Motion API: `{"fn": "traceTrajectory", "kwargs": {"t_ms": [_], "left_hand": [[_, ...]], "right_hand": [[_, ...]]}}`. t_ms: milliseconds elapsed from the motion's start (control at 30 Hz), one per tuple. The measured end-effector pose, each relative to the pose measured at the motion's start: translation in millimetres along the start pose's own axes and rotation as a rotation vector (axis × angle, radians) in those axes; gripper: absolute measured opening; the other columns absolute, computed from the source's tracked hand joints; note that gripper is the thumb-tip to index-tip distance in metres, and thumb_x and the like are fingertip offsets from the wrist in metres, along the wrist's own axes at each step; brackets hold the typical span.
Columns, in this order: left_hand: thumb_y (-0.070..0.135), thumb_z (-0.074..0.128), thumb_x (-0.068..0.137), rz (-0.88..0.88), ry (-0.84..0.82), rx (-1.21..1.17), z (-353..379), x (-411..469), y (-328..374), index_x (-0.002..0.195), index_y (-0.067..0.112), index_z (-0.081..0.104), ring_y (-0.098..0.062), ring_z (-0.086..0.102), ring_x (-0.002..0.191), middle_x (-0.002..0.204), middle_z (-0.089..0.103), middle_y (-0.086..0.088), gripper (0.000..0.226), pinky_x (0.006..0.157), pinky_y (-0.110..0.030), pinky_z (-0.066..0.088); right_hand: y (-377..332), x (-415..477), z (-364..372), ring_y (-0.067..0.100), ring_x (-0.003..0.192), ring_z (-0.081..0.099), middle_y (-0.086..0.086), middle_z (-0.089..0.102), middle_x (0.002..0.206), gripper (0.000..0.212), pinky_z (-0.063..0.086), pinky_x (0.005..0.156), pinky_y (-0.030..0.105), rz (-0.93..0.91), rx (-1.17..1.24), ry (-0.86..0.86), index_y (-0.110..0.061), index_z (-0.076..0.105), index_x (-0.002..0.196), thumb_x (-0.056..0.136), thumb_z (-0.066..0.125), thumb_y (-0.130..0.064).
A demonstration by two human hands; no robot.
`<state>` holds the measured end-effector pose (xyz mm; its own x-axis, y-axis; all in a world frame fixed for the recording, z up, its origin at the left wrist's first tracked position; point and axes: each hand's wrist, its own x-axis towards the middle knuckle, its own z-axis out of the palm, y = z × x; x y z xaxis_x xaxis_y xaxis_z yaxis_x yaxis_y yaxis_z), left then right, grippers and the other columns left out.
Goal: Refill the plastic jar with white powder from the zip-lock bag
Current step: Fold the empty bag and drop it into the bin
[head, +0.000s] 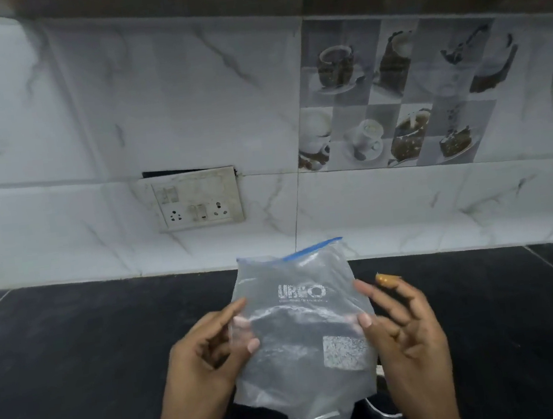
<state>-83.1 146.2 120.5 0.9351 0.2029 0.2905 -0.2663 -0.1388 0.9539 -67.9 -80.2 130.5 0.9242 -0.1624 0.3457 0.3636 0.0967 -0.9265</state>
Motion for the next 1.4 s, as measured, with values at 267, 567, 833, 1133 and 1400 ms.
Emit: {"fn": "traceTrajectory", "kwargs": {"t_ms": [267, 567, 833, 1133, 1400], "left_hand": [[0.031, 0.076, 0.075, 0.248, 0.078, 0.287, -6.0, 5.2, 7.4, 0.078, 0.024, 0.074, -0.01, 0.063, 0.087, 0.089, 0.061, 0.006, 0.008, 0.072, -0.012, 0.049], [0.035, 0.068, 0.078, 0.314, -0.035, 0.181, 8.9, -0.5, 4.5, 0.096, 0.028, 0.068, -0.007, 0.069, 0.091, 0.096, 0.073, 0.01, 0.02, 0.076, -0.02, 0.055], [0.055, 0.076, 0.071, -0.33, -0.352, -0.433, 8.6, -24.9, -19.3, 0.133, 0.024, 0.053, -0.03, 0.064, 0.116, 0.128, 0.067, -0.008, 0.073, 0.093, -0.049, 0.055], [-0.01, 0.055, 0.091, -0.292, -0.217, -0.28, 5.0, -22.8, -26.3, 0.11, 0.016, 0.066, -0.029, 0.072, 0.094, 0.106, 0.075, -0.013, 0.035, 0.08, -0.04, 0.06], [0.017, 0.046, 0.079, -0.355, -0.099, -0.5, -1.7, -26.8, -45.4, 0.072, 0.008, 0.076, -0.036, 0.068, 0.103, 0.107, 0.074, -0.015, 0.032, 0.085, -0.046, 0.058]], "right_hand": [[-19.8, 4.7, -23.2, -0.001, 0.075, 0.071, -0.019, 0.074, 0.08, 0.052, 0.055, 0.073, 0.015, -0.242, -0.636, -0.146, -0.038, 0.063, 0.107, 0.067, 0.088, -0.016], [-32.7, 0.8, 9.6, -0.003, 0.087, 0.062, -0.025, 0.069, 0.095, 0.026, 0.043, 0.075, 0.017, -0.341, -1.184, -0.552, -0.043, 0.059, 0.109, 0.085, 0.068, -0.044], [0.9, -23.9, 28.6, 0.032, 0.088, 0.074, 0.011, 0.077, 0.091, 0.013, 0.059, 0.077, 0.048, 0.456, -0.133, -0.245, -0.009, 0.074, 0.099, 0.091, 0.064, -0.007], [22.9, -22.2, 23.1, 0.029, 0.08, 0.067, 0.016, 0.075, 0.101, 0.021, 0.049, 0.059, 0.031, 0.525, 0.001, -0.193, -0.007, 0.071, 0.096, 0.089, 0.059, 0.008], [26.7, -28.1, 29.2, 0.023, 0.088, 0.073, 0.017, 0.076, 0.099, 0.018, 0.057, 0.072, 0.031, 0.52, 0.154, -0.165, 0.004, 0.076, 0.072, 0.075, 0.066, -0.011]]}}
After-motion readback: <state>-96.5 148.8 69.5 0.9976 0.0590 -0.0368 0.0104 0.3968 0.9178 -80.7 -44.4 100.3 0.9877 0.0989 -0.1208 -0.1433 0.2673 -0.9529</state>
